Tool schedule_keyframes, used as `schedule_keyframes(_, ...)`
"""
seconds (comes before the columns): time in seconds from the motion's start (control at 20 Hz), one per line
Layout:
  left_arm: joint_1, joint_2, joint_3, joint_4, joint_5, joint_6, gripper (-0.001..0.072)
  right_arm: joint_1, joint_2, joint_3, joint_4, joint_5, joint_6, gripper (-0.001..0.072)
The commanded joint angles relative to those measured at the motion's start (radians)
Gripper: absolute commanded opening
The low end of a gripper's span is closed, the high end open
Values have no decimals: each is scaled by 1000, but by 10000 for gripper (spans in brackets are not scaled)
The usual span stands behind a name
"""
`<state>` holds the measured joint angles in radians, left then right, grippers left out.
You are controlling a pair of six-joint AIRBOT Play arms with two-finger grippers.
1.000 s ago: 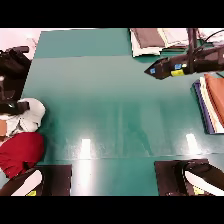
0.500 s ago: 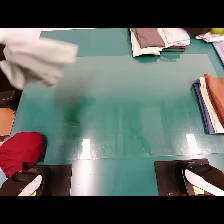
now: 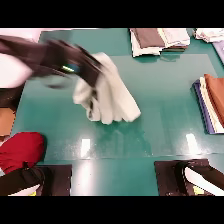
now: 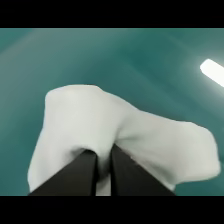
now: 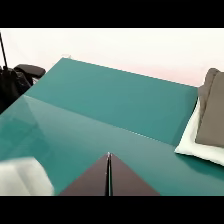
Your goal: Fold the shirts.
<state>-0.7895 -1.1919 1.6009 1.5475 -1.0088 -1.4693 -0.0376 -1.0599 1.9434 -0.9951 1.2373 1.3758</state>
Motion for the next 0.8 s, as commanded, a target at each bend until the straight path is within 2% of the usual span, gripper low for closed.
schedule_keyframes(0.0,-158,-182,13,0,71,58,38,-9,-1,10,0,22,4,22)
schedule_keyframes(0.05,-164,-208,32,0,82,55,295,-9,-1,10,0,22,4,22)
schedule_keyframes(0.1,-156,-223,58,8,84,37,520,-9,-1,10,0,23,4,22)
schedule_keyframes(0.2,-93,-224,106,21,54,14,516,-9,-1,10,0,23,4,22)
schedule_keyframes(0.3,46,-223,122,19,-27,-46,516,-9,0,4,0,23,4,22)
schedule_keyframes(0.4,203,-224,73,-32,-95,-102,517,-9,2,-11,0,28,4,22)
schedule_keyframes(0.45,275,-224,26,-85,-105,-102,517,-9,2,-19,0,30,4,22)
schedule_keyframes(0.6,436,-224,-191,-291,-61,-92,518,-9,2,-68,2,31,4,22)
schedule_keyframes(0.75,461,-228,-406,-417,80,-38,517,-8,2,-129,2,29,4,22)
